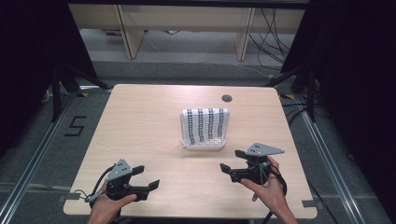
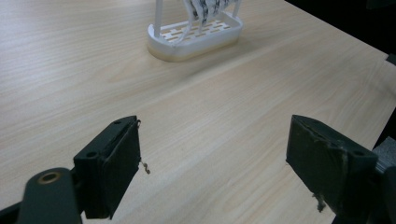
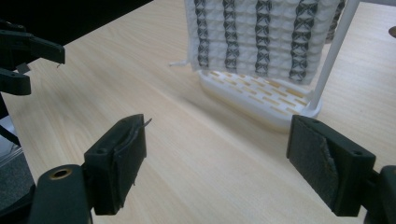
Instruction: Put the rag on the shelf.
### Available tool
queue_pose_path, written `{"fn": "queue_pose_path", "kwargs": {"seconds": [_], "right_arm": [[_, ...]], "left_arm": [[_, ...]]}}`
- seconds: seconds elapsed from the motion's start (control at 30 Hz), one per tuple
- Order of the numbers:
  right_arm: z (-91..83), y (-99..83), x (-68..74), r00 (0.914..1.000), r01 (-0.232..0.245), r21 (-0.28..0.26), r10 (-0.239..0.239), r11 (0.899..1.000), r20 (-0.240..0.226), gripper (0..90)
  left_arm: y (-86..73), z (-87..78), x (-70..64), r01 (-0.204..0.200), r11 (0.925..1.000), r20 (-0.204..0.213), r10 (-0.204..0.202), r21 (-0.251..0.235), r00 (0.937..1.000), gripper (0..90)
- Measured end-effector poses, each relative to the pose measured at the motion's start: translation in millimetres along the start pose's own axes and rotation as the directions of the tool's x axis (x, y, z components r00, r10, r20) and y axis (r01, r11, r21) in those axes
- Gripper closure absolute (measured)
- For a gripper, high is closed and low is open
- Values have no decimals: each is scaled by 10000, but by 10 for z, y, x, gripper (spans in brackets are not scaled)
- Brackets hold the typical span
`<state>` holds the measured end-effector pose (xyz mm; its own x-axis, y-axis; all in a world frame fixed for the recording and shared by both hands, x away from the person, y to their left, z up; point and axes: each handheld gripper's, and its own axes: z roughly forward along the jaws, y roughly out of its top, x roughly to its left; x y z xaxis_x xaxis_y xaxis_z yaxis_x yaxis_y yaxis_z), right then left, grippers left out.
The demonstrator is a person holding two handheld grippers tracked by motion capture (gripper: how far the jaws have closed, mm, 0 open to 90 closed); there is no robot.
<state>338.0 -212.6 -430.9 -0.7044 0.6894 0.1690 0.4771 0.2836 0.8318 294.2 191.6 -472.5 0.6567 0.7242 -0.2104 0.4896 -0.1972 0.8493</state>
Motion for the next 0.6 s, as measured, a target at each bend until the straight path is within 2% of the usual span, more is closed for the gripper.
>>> {"fn": "queue_pose_path", "kwargs": {"seconds": [0.03, 0.07, 0.1, 0.17, 0.2, 0.27, 0.3, 0.33, 0.37, 0.4, 0.43, 0.47, 0.6], "right_arm": [[-24, -19, 37, 9991, -395, 151, 392, 9991, 150, 211], [-14, -37, 21, 9998, -145, -14, 145, 9999, 134, 211], [-16, -54, 27, 9997, -221, 64, 220, 9997, 103, 213], [-8, -80, 31, 9997, -250, 41, 250, 9997, 77, 213], [-1, -140, 43, 9996, -147, 219, 141, 9997, 258, 213], [1, -161, 54, 9996, -245, 285, 240, 9993, 155, 214], [9, -229, 47, 9999, -151, 314, 150, 9994, 43, 214], [13, -258, 55, 9998, -196, 318, 198, 9993, -44, 213], [4, -282, 94, 9985, -545, 449, 546, 9975, -11, 213], [12, -308, 66, 9999, -137, 441, 141, 9989, -86, 212], [6, -345, 108, 9985, -543, 488, 547, 9973, -72, 208], [10, -375, 92, 9996, -272, 508, 275, 9983, -63, 204], [6, -476, 134, 9985, -542, 764, 539, 9956, 64, 191]], "left_arm": [[-16, 0, -10, -6, 10000, 17, 6, 16, 10000, 173], [-16, 0, -10, -6, 10000, 17, 6, 16, 10000, 173], [-42, -6, -22, -132, 9998, 38, 131, 118, 9999, 172], [-60, -8, -32, -96, 9998, 70, 94, 197, 9999, 173], [-79, -15, -42, -151, 9994, 65, 149, 314, 9999, 173], [-88, -13, -53, -170, 9994, 3, 170, 296, 9999, 173], [-98, -17, -60, -180, 9993, 11, 179, 319, 9998, 173], [-106, -25, -64, -260, 9991, -16, 260, 326, 9997, 173], [-115, -27, -76, -244, 9992, -1, 244, 321, 9997, 173], [-121, -32, -75, -359, 9987, 37, 357, 369, 9994, 173], [-127, -39, -85, -407, 9979, -96, 412, 497, 9991, 173], [-134, -38, -95, -469, 9972, -175, 480, 579, 9987, 173], [-165, -20, -116, -769, 9944, -187, 784, 722, 9967, 173]]}}
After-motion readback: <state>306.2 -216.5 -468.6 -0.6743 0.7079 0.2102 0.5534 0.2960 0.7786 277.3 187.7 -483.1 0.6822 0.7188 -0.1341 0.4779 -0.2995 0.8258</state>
